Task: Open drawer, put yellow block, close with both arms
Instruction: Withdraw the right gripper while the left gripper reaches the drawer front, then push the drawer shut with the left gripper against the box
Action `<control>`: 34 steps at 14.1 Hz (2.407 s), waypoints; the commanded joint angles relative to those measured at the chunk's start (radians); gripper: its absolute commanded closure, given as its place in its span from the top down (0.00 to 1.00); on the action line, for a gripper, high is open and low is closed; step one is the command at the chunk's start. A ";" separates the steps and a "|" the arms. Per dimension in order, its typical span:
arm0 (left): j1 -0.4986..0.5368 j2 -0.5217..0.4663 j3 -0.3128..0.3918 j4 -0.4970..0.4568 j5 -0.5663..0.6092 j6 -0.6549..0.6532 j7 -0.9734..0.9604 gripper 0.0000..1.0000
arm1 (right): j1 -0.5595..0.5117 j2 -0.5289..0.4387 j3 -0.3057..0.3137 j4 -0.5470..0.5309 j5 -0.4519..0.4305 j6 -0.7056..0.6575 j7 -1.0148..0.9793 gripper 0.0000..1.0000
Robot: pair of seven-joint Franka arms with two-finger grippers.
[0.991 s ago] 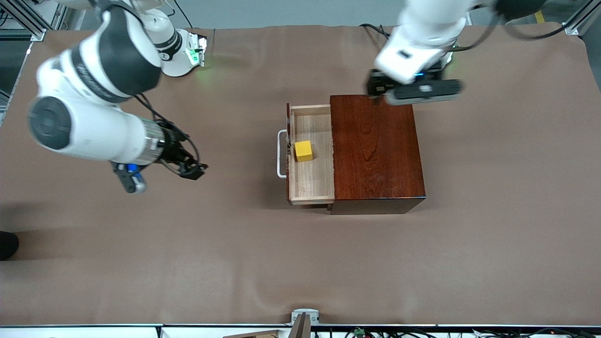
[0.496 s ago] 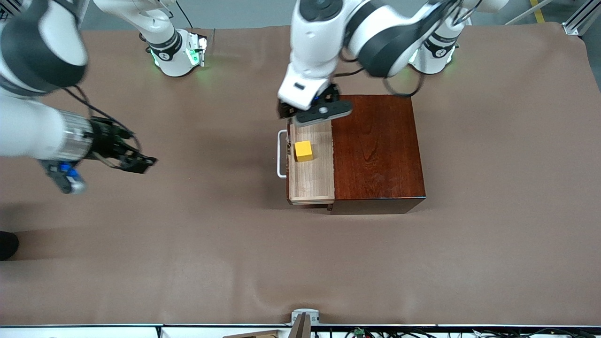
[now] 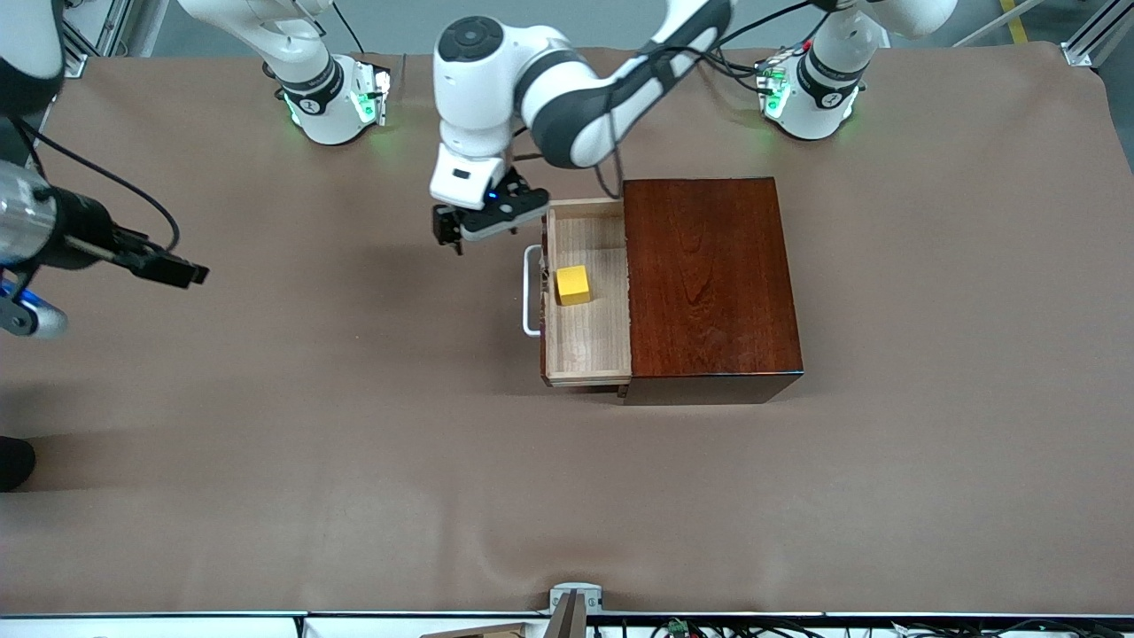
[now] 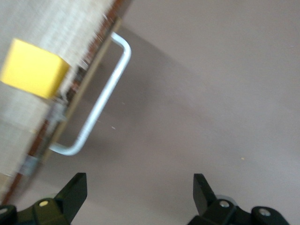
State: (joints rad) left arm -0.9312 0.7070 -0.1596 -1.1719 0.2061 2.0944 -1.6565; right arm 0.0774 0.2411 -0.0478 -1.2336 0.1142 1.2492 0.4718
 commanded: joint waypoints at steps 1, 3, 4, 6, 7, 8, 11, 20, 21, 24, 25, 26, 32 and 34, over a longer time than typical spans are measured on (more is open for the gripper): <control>-0.017 0.089 0.012 0.121 0.021 0.057 -0.072 1.00 | -0.060 -0.080 0.023 -0.049 -0.030 -0.045 -0.186 1.00; -0.055 0.126 0.070 0.127 0.021 0.113 -0.149 1.00 | -0.061 -0.155 0.022 -0.117 -0.057 -0.040 -0.252 1.00; -0.082 0.140 0.104 0.124 0.021 0.127 -0.182 1.00 | -0.068 -0.199 0.022 -0.163 -0.067 -0.031 -0.268 1.00; -0.089 0.183 0.132 0.124 0.021 0.130 -0.241 1.00 | -0.085 -0.287 0.025 -0.266 -0.067 0.007 -0.269 1.00; -0.089 0.193 0.140 0.124 0.021 0.130 -0.256 1.00 | -0.093 -0.340 0.032 -0.330 -0.067 0.044 -0.269 1.00; -0.089 0.207 0.152 0.121 0.021 0.130 -0.278 1.00 | -0.111 -0.385 0.043 -0.387 -0.065 0.074 -0.272 1.00; -0.089 0.223 0.169 0.115 0.027 0.112 -0.315 1.00 | -0.120 -0.402 0.040 -0.417 -0.073 0.091 -0.373 1.00; -0.077 0.187 0.226 0.112 0.025 -0.129 -0.313 1.00 | -0.157 -0.278 0.036 -0.210 -0.110 0.122 -0.394 1.00; -0.075 0.180 0.226 0.112 0.024 -0.155 -0.312 1.00 | -0.157 -0.276 0.034 -0.211 -0.110 0.122 -0.392 1.00; -0.066 0.175 0.226 0.112 0.024 -0.226 -0.313 1.00 | -0.165 -0.273 0.034 -0.208 -0.113 0.133 -0.394 1.00; -0.066 0.175 0.226 0.110 0.024 -0.243 -0.315 1.00 | -0.182 -0.272 0.034 -0.208 -0.108 0.133 -0.394 1.00; -0.064 0.177 0.226 0.110 0.025 -0.258 -0.315 1.00 | -0.195 -0.272 0.034 -0.210 -0.108 0.133 -0.395 1.00; -0.047 0.177 0.227 0.103 0.029 -0.370 -0.316 1.00 | -0.183 -0.272 0.037 -0.211 -0.108 0.125 -0.394 1.00; -0.044 0.177 0.247 0.103 0.029 -0.392 -0.347 1.00 | -0.188 -0.272 0.037 -0.210 -0.108 0.125 -0.394 1.00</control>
State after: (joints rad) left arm -0.9793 0.8915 0.0736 -1.0724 0.2061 1.7677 -1.9703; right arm -0.0974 -0.0421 -0.0189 -1.4704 0.0043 1.3905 0.0882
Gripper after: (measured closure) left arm 0.000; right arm 0.000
